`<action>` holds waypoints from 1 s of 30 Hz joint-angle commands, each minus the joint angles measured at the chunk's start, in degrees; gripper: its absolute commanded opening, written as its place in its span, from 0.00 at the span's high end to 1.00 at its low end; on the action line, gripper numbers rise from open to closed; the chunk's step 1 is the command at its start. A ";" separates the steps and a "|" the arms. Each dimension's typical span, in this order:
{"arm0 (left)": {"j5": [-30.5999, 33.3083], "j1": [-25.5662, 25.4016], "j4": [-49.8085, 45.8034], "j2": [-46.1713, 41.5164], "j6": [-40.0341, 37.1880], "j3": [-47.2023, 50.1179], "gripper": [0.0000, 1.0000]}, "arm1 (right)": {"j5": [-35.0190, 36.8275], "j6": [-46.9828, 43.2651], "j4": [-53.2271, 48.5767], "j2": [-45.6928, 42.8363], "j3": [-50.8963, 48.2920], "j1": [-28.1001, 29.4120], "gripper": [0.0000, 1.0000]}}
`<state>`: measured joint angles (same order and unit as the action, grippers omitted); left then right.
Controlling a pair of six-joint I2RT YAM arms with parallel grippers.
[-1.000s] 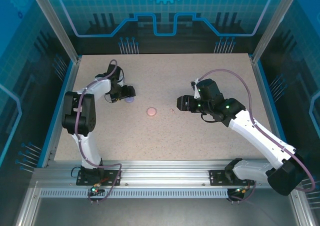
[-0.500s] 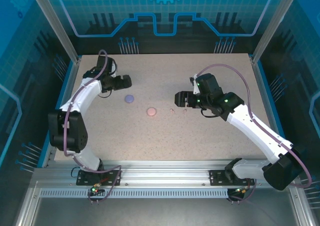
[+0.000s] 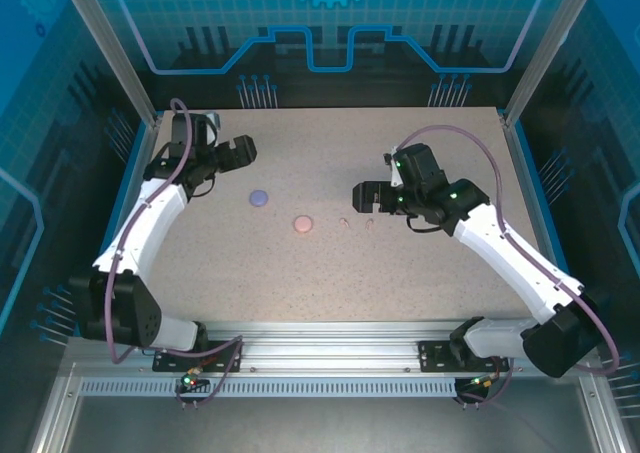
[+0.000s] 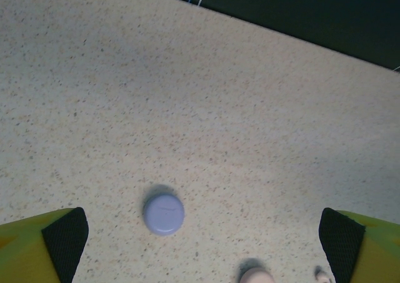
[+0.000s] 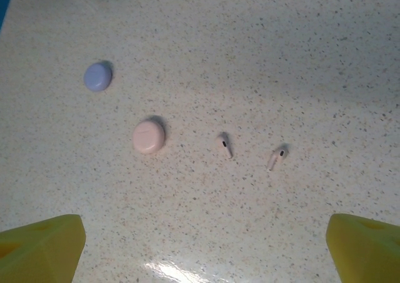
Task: Insert the wireless bluetooth earbuds into the charging case
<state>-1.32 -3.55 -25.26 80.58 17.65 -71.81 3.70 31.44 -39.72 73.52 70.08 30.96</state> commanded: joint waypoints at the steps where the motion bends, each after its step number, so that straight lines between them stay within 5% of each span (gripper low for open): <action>1: -2.02 0.34 4.91 -4.46 2.28 3.08 0.01 | 0.50 -0.92 -2.03 2.26 2.57 -0.48 0.00; 10: -2.73 0.37 20.15 -16.96 9.18 16.96 0.01 | 0.12 2.21 0.48 13.14 7.82 5.42 0.00; 30: -3.95 0.39 16.78 -21.04 21.60 23.22 0.01 | 2.46 3.47 -13.76 53.77 41.22 13.99 0.00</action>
<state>-3.99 -3.53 -9.15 61.60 37.28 -49.60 6.66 36.82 -48.03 123.76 106.80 43.90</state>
